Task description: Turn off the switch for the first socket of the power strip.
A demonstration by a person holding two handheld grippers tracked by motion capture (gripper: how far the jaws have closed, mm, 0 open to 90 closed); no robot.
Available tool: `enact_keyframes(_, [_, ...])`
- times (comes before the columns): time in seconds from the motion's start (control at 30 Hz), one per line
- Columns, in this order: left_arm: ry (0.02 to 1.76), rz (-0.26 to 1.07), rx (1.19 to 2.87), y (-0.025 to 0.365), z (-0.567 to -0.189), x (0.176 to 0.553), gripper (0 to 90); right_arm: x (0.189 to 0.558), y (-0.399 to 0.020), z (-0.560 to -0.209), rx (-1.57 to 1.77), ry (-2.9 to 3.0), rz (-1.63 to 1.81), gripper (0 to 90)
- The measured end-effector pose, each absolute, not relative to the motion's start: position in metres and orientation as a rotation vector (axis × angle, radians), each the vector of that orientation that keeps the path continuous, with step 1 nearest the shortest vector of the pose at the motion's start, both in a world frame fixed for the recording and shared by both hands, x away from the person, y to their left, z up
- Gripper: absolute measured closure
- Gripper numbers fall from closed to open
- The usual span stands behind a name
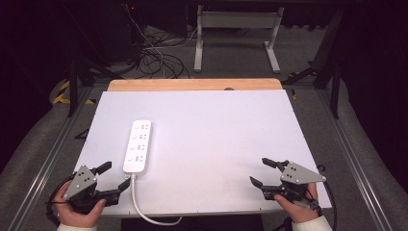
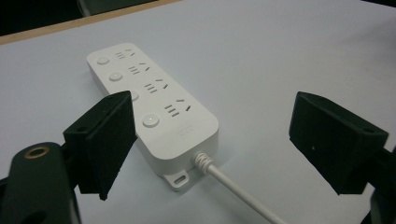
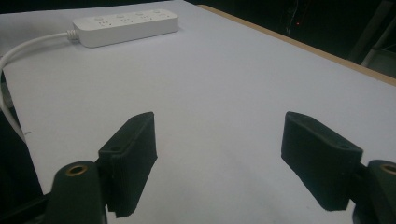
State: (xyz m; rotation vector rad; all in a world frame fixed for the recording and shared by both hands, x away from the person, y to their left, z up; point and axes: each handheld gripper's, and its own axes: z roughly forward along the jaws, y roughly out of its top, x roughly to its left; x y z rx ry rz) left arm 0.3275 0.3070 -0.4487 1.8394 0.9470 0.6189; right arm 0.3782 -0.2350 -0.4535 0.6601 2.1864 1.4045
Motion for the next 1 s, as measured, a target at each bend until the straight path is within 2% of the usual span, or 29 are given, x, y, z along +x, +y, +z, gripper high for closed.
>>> enact_keyframes(0.07, [0.943,0.612,1.844,0.307,-0.447,0.328,15.2,0.378,-0.235,-0.454,0.660,2.188,1.405,26.9])
enact_keyframes(0.17, [0.952,0.597,1.868,0.307,-0.445,0.331,20.8,0.378,-0.234,-0.454,0.654,2.191,1.405,27.0])
enact_keyframes(0.3, [0.954,0.585,1.889,0.306,-0.442,0.335,23.7,0.378,-0.233,-0.454,0.648,2.197,1.402,26.9])
enact_keyframes(1.0, [0.946,0.555,1.914,0.297,-0.427,0.358,25.5,0.379,-0.231,-0.456,0.643,2.216,1.392,26.9])
